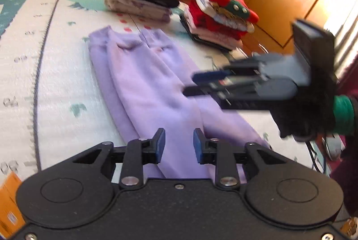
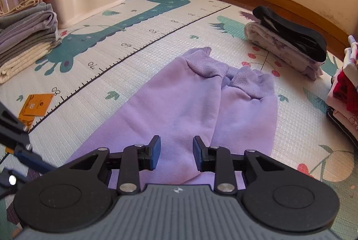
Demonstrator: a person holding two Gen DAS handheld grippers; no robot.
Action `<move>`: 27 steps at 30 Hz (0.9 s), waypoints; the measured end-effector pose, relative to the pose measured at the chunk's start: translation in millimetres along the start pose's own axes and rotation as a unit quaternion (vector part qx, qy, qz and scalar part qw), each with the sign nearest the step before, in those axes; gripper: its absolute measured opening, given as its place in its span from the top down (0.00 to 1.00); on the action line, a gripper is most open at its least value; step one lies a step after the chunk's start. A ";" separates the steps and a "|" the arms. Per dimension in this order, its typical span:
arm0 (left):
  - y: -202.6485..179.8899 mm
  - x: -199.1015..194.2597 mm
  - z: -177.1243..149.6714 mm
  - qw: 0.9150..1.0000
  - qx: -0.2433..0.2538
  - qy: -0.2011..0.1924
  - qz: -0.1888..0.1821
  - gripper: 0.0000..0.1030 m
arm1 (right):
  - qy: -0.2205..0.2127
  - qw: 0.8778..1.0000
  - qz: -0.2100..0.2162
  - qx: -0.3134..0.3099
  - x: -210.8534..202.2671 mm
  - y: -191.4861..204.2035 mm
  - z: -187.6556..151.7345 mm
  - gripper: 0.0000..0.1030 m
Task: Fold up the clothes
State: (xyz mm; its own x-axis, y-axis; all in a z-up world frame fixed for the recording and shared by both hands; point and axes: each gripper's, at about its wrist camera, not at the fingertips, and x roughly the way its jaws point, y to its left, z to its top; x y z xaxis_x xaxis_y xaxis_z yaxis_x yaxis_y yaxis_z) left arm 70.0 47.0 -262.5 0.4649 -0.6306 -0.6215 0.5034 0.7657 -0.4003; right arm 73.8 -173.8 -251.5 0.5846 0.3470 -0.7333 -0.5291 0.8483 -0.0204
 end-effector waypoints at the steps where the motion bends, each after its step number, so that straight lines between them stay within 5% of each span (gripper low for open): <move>1: 9.2 4.0 13.7 1.000 -0.003 -0.006 0.007 0.71 | -0.008 1.000 0.000 -0.003 -6.3 1.8 0.4 0.68; 8: 59.4 58.7 80.8 0.999 -0.053 -0.006 0.014 0.71 | -0.023 0.999 0.013 -0.041 -39.9 42.0 -20.3 0.66; 12: 75.0 82.2 101.6 0.996 -0.090 -0.008 0.011 0.62 | -0.010 0.996 0.044 -0.082 -47.8 81.9 -41.3 0.62; 20: 81.4 119.7 121.5 0.996 -0.080 0.021 0.045 0.62 | 0.006 0.989 0.057 -0.133 -40.7 127.7 -49.4 0.55; 21: 81.6 123.4 122.3 0.996 -0.078 0.024 0.046 0.63 | 0.007 0.989 0.053 -0.138 -39.9 129.5 -50.1 0.55; 24: 75.5 131.0 123.7 0.996 -0.045 0.030 0.066 0.99 | 0.009 0.988 0.040 -0.147 -37.3 131.7 -53.2 0.50; 27: 81.2 115.0 121.7 0.995 -0.075 -0.037 0.055 0.99 | 0.023 0.989 0.033 -0.139 -30.1 126.3 -57.9 0.47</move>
State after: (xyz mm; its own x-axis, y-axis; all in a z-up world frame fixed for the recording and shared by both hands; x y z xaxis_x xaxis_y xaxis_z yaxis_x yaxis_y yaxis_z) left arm 252.9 21.3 -284.6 0.5666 -0.5449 -0.6181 0.3350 0.8377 -0.4313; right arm -46.3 -100.3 -271.3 0.5171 0.3741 -0.7698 -0.7181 0.6791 -0.1524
